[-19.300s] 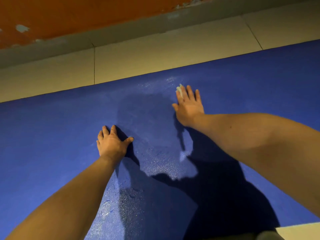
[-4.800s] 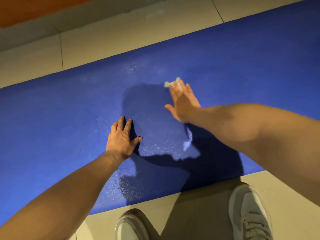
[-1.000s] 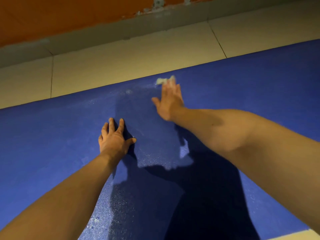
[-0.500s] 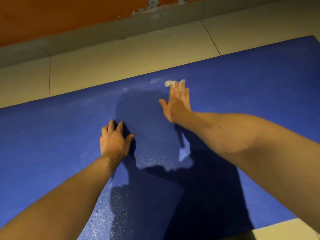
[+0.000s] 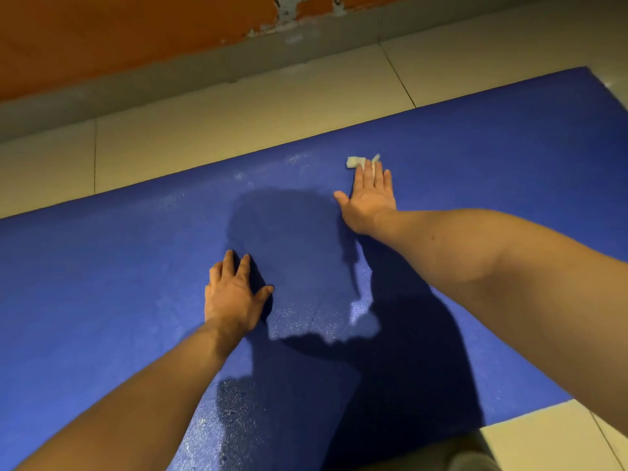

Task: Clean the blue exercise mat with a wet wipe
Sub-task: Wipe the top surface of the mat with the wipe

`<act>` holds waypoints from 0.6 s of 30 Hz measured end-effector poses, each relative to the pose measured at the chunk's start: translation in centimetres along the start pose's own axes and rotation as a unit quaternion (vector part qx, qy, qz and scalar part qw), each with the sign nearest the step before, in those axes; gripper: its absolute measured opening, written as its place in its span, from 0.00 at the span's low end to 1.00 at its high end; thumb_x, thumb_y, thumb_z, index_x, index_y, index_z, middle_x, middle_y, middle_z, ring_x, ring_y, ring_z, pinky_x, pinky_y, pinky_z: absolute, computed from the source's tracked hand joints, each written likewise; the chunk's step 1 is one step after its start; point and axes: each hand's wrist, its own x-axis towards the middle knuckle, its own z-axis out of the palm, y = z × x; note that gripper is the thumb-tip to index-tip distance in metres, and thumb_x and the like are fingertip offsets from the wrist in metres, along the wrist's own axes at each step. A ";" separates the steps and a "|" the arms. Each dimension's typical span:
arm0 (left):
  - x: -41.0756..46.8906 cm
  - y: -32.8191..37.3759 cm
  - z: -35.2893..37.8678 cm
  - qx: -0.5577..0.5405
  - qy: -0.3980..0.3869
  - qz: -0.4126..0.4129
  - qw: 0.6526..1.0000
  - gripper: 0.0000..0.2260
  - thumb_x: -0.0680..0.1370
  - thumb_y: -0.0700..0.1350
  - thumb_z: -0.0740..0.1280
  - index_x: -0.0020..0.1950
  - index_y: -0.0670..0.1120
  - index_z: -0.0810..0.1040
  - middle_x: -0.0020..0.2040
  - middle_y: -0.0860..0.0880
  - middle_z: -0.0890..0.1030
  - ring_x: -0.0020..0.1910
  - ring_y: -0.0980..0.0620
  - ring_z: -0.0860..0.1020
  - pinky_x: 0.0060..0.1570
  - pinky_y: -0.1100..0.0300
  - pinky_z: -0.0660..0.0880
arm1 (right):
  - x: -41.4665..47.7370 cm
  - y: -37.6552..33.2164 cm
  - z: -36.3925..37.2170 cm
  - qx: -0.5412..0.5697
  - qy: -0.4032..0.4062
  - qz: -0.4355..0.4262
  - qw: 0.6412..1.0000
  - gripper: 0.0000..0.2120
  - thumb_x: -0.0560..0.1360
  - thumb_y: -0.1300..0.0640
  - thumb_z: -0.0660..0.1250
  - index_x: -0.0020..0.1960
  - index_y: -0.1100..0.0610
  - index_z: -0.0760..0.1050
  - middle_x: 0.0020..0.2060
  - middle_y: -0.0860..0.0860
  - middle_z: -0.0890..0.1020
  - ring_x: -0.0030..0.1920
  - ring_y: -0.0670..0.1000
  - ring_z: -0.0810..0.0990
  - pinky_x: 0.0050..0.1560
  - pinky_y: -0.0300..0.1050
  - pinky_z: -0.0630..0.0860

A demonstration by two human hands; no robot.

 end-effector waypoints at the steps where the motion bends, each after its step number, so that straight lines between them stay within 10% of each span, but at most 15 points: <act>1: -0.2 0.0 0.1 0.003 -0.003 0.002 1.000 0.36 0.79 0.62 0.64 0.81 0.49 0.56 0.81 0.46 0.51 0.76 0.42 0.53 0.72 0.45 0.62 | -0.8 -1.2 0.5 0.019 0.020 0.001 1.000 0.41 0.83 0.36 0.46 0.81 0.63 0.39 0.81 0.59 0.41 0.80 0.61 0.35 0.80 0.59 0.39; 4: -0.8 0.1 0.2 0.011 -0.010 0.007 1.000 0.36 0.79 0.62 0.65 0.81 0.49 0.55 0.81 0.46 0.50 0.76 0.42 0.54 0.70 0.45 0.64 | -5.2 -4.8 2.6 0.093 0.091 -0.074 0.989 0.37 0.80 0.38 0.59 0.79 0.60 0.54 0.77 0.54 0.57 0.81 0.61 0.44 0.79 0.57 0.52; 11: -1.8 0.9 0.7 0.012 -0.011 0.015 1.000 0.36 0.79 0.60 0.65 0.81 0.48 0.55 0.81 0.45 0.51 0.76 0.40 0.54 0.71 0.44 0.64 | -10.7 -4.8 5.3 -0.039 0.048 -0.276 0.959 0.37 0.83 0.39 0.50 0.82 0.63 0.48 0.82 0.58 0.48 0.81 0.59 0.41 0.80 0.57 0.45; 14: -2.7 1.1 0.8 0.020 -0.024 0.023 0.999 0.36 0.79 0.61 0.65 0.81 0.49 0.54 0.81 0.45 0.50 0.76 0.41 0.54 0.72 0.45 0.63 | -8.1 -1.4 3.1 0.005 0.114 -0.203 0.972 0.31 0.81 0.42 0.59 0.77 0.59 0.59 0.76 0.53 0.60 0.79 0.58 0.54 0.76 0.54 0.56; 18: -4.1 1.0 1.3 0.029 -0.038 0.037 0.998 0.37 0.79 0.61 0.65 0.82 0.50 0.53 0.82 0.46 0.49 0.77 0.42 0.53 0.74 0.46 0.61 | -6.9 -0.3 3.0 0.049 0.057 -0.039 0.996 0.39 0.83 0.38 0.53 0.82 0.62 0.44 0.81 0.59 0.45 0.81 0.60 0.39 0.80 0.58 0.42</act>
